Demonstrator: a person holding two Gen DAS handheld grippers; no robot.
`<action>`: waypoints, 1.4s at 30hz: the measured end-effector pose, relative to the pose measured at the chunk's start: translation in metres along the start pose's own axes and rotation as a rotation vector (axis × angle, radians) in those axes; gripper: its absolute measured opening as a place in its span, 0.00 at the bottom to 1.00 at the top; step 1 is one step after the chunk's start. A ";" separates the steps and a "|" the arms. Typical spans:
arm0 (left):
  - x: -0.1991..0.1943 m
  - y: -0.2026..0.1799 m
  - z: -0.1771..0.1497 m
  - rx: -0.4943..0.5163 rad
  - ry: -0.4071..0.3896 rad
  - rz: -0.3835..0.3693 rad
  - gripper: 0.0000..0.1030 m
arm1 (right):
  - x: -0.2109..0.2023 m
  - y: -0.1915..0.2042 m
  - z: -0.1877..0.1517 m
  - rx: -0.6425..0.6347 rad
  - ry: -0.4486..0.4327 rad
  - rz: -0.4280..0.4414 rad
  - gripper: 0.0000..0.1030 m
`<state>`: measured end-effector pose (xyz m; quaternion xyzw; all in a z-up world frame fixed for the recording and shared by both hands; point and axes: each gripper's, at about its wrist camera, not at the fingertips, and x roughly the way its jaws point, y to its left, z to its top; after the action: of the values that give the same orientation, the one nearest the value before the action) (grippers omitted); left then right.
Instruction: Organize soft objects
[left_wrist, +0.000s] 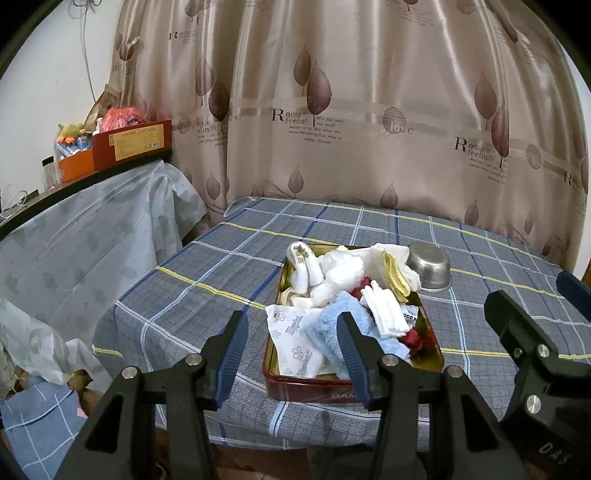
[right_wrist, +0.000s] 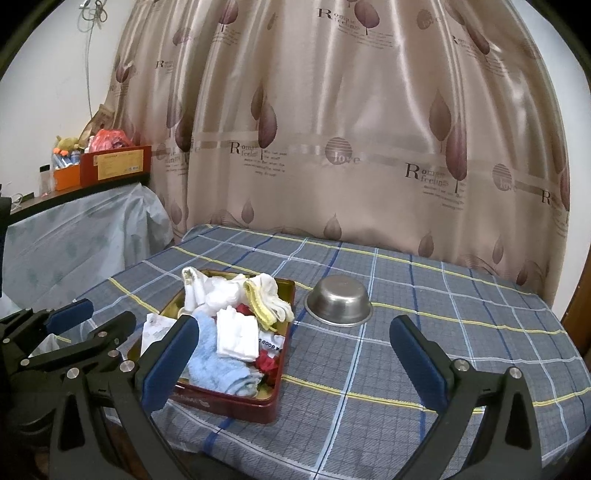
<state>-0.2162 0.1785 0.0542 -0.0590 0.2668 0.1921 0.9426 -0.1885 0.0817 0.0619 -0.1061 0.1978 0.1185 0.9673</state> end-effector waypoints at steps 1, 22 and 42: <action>0.000 0.000 0.000 0.000 0.001 -0.002 0.50 | 0.000 0.000 0.000 -0.001 -0.001 -0.001 1.00; 0.009 -0.003 -0.002 0.052 0.027 -0.023 0.50 | 0.002 -0.004 0.000 0.003 0.002 -0.014 1.00; 0.015 -0.001 -0.001 0.053 0.071 -0.064 0.50 | 0.002 -0.005 0.000 0.006 0.007 -0.010 1.00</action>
<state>-0.2047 0.1818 0.0458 -0.0495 0.3031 0.1526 0.9394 -0.1849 0.0775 0.0622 -0.1048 0.2007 0.1127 0.9675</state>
